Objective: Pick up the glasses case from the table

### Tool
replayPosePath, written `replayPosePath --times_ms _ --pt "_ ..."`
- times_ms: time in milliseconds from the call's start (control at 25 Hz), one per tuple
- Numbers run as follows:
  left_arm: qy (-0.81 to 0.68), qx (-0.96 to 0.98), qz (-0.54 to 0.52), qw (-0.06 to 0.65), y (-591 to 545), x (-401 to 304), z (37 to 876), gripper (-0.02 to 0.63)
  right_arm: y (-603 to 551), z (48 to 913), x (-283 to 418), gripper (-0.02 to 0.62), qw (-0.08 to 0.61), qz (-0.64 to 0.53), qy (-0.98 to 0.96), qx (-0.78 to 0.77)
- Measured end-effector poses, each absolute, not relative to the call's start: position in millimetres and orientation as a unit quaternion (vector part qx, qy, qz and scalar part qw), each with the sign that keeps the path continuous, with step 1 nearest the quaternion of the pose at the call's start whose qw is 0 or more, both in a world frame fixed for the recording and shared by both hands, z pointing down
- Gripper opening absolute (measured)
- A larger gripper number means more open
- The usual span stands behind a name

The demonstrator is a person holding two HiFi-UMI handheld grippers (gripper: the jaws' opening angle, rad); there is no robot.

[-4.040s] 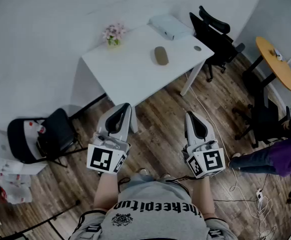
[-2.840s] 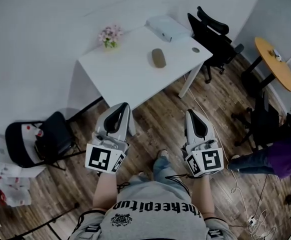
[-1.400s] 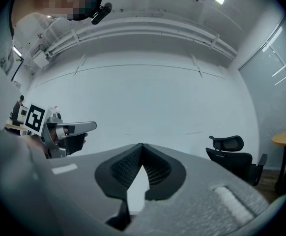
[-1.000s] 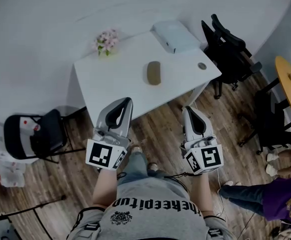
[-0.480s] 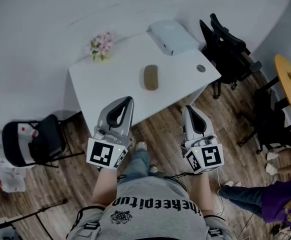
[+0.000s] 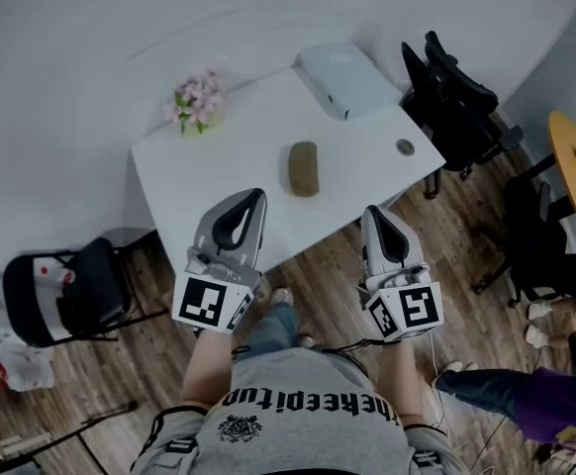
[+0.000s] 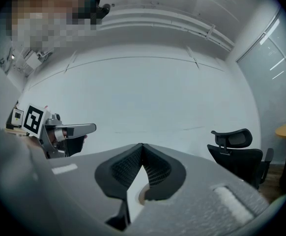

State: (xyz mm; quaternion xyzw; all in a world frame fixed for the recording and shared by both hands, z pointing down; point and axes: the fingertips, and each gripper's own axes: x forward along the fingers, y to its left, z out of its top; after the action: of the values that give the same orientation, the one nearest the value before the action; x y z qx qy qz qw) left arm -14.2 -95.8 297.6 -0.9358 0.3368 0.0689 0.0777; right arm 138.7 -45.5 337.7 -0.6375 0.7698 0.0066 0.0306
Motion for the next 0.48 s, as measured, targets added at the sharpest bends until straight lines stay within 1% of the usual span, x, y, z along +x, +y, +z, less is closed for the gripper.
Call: replayPosePath --times_ms 480 --pt "0.325 -0.941 0.058 0.068 -164.5 -7.9 307.4 0.015 -110.6 343.7 145.2 0.005 0.028 -0.002 0.757 -0.653"
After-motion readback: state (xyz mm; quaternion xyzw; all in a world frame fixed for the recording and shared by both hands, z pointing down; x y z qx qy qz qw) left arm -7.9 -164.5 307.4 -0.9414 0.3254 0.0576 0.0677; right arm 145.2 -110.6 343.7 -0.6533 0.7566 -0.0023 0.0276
